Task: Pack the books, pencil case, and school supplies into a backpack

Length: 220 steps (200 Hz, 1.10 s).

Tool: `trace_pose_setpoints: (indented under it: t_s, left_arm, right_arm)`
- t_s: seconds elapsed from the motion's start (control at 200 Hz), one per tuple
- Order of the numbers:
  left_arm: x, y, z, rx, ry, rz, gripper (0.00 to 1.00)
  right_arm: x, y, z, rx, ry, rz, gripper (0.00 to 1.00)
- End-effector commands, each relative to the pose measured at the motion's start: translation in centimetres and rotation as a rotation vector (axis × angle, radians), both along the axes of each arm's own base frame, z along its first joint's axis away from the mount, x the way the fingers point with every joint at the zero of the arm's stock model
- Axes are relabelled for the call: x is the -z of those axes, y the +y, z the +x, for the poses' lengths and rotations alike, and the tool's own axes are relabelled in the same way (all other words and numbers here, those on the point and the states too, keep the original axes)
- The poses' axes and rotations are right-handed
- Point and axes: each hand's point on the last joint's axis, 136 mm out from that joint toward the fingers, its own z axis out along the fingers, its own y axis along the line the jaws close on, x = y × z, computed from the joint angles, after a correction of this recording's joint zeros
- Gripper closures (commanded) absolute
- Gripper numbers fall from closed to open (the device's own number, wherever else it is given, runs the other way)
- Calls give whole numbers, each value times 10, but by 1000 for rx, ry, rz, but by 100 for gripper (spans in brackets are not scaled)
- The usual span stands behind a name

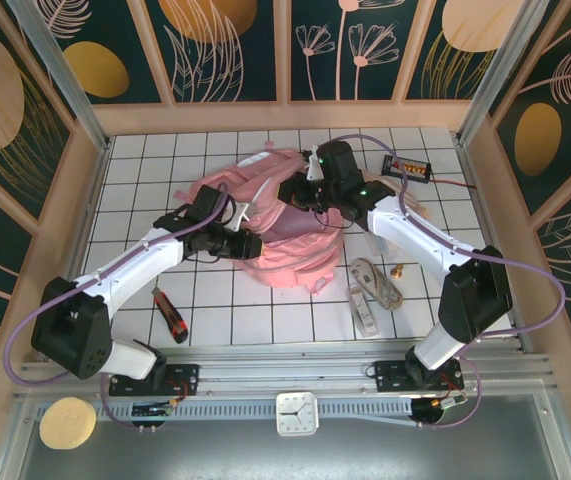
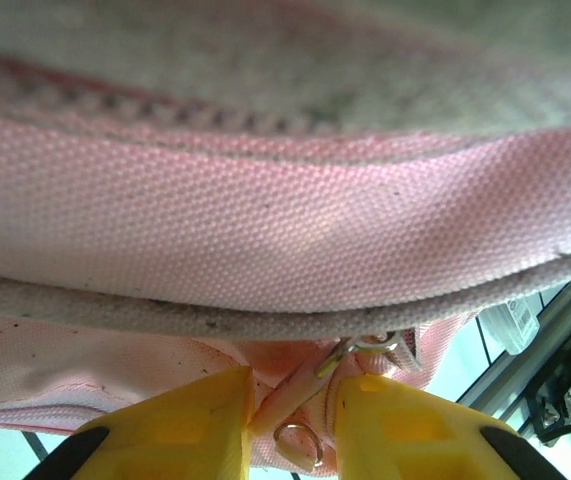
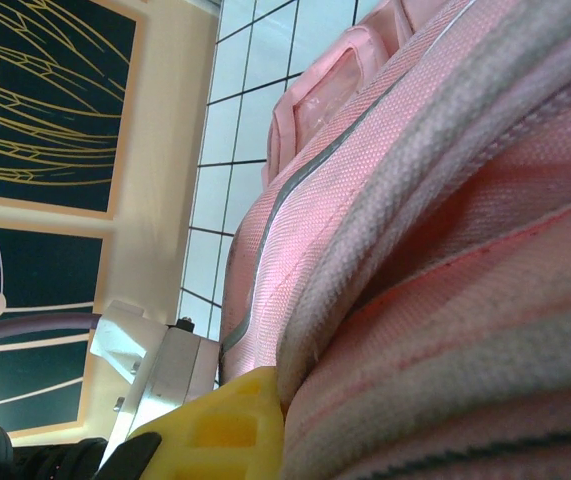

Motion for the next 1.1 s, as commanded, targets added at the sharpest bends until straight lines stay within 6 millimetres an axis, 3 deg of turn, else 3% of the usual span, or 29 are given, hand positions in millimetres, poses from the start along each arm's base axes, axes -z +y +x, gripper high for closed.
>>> trace_pose_setpoints:
  t_s: [0.0, 0.135, 0.26, 0.515, 0.585, 0.791, 1.096]
  left_arm:
    - [9, 17, -2, -34, 29, 27, 73]
    - [8, 16, -4, -32, 43, -28, 71]
    - [4, 11, -6, -12, 44, -63, 60]
    - [0, 9, -11, -1, 38, -91, 57]
    - [-7, 6, -12, 8, 22, -130, 50]
    - [-5, 5, -13, 2, 25, -138, 50]
    - [-10, -9, 1, 6, -8, -149, 47]
  right_arm:
    - [-62, -5, 4, -9, -186, 100, 100]
    - [-61, -7, 2, -7, -184, 97, 100]
    - [-60, -8, 1, -8, -185, 95, 100]
    - [-59, -9, -1, -9, -184, 100, 100]
    - [-58, -10, -1, -9, -182, 98, 100]
    - [-59, -11, -3, -7, -183, 106, 100]
    - [-59, -10, -4, -5, -179, 120, 100]
